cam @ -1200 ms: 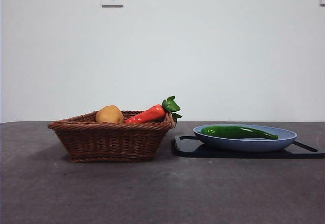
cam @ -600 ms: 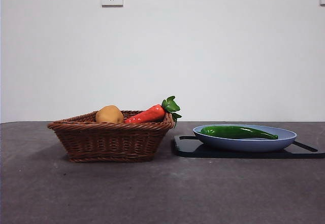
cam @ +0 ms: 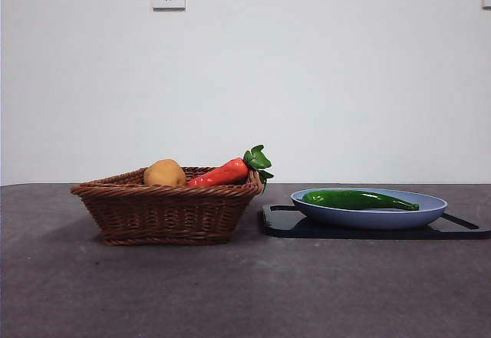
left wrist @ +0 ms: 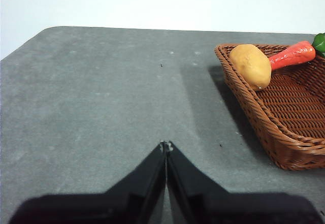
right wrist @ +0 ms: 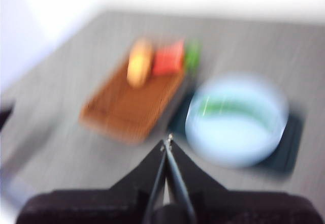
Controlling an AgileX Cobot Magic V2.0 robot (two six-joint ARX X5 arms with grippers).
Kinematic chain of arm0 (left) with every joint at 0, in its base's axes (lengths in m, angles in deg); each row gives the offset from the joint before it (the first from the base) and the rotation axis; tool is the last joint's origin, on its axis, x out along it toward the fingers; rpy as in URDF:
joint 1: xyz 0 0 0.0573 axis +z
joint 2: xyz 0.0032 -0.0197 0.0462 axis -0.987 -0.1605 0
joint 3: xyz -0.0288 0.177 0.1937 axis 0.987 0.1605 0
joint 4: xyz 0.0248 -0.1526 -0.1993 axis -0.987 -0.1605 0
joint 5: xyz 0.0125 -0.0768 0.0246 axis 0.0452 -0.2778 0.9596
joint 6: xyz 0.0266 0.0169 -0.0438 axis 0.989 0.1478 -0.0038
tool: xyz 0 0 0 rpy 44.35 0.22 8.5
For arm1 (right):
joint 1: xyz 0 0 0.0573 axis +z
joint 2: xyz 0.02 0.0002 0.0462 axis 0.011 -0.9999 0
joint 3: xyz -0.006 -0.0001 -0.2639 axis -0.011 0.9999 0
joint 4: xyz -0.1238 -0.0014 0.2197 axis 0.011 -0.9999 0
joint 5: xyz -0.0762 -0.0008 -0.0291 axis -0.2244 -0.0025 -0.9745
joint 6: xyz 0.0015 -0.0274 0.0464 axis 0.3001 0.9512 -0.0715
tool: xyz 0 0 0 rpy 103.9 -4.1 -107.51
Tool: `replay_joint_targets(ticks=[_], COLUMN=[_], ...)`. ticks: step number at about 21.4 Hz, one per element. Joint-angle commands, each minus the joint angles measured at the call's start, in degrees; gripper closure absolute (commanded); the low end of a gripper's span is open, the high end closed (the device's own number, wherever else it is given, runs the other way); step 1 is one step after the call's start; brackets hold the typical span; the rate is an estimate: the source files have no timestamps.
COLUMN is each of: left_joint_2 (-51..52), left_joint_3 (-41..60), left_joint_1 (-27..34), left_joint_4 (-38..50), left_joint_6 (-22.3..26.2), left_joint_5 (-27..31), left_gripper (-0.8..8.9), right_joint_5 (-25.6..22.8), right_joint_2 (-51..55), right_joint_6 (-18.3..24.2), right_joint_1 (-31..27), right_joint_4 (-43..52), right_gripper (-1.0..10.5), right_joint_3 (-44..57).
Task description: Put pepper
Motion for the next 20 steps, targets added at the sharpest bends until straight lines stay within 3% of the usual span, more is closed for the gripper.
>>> replay_joint_targets(ticks=[1, 5, 9, 16, 20], left_joint_2=[0.2, 0.2, 0.2, 0.2, 0.2], left_joint_3=[0.1, 0.1, 0.1, 0.1, 0.1], left_joint_1=[0.2, 0.2, 0.2, 0.2, 0.2], left_joint_4=[0.1, 0.1, 0.1, 0.1, 0.1], left_joint_6=[-0.3, -0.3, -0.3, -0.3, -0.3], left_joint_5=[-0.4, -0.4, -0.4, -0.4, -0.3], left_gripper=[8.05, 8.05, 8.05, 8.05, 8.05], right_joint_5=[-0.8, -5.7, -12.5, -16.8, -16.7], right_joint_2=[5.3, 17.7, 23.6, 30.9, 33.3], right_joint_6=[-2.8, -4.2, -8.1, -10.3, -10.5], right_joint_1=[-1.3, -2.2, -2.2, -2.2, -2.2], right_joint_4=[9.9, 31.1, 40.9, 45.7, 45.7], right_gripper=[9.4, 9.4, 9.4, 9.4, 9.4], right_joint_3=[8.4, 30.8, 43.2, 56.7, 60.7])
